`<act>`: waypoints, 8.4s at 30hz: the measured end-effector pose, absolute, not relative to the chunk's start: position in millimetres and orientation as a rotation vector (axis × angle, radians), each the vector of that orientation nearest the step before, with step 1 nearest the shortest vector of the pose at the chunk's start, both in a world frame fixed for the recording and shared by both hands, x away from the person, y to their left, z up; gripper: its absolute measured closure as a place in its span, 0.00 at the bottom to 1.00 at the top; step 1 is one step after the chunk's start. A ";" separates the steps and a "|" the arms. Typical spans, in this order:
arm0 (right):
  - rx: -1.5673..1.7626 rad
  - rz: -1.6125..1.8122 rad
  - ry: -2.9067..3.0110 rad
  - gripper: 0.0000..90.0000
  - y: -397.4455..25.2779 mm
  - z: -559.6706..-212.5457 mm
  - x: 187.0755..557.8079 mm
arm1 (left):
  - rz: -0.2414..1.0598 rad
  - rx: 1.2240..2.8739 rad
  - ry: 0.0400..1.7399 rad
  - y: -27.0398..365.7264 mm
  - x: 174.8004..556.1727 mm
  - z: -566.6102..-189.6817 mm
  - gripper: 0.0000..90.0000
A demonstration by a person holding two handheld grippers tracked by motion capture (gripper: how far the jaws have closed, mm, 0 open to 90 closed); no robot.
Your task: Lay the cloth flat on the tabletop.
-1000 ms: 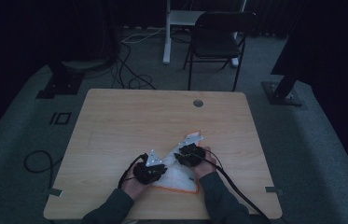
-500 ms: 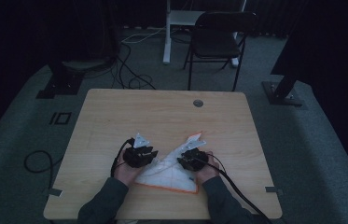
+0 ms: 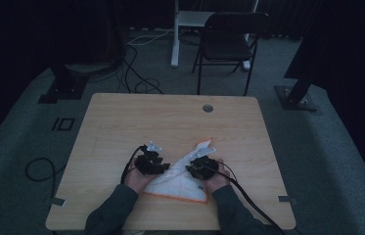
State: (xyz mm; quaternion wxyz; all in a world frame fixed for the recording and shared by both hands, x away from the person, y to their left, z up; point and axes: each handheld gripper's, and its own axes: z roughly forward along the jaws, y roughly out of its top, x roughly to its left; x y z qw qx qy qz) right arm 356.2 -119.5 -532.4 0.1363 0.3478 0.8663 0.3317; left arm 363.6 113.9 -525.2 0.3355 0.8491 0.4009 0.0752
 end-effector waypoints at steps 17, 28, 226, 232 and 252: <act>1.026 0.959 2.501 0.67 -125.8 -533.1 351.0 | 0.239 2.285 0.989 108.9 337.2 -523.8 0.93; 1.070 0.982 2.497 0.63 -133.2 -534.1 351.6 | 0.339 2.191 1.053 124.8 334.2 -517.3 0.94; 1.005 1.284 2.610 0.96 -133.5 -505.3 362.2 | 0.300 2.095 0.940 109.5 292.7 -504.4 0.96; 0.992 1.170 2.548 0.96 -133.5 -504.2 365.6 | 0.217 2.165 0.936 104.3 299.4 -514.8 0.89; 1.008 1.221 2.472 0.95 -126.1 -498.7 373.8 | 0.299 2.058 1.015 131.3 326.1 -494.2 0.99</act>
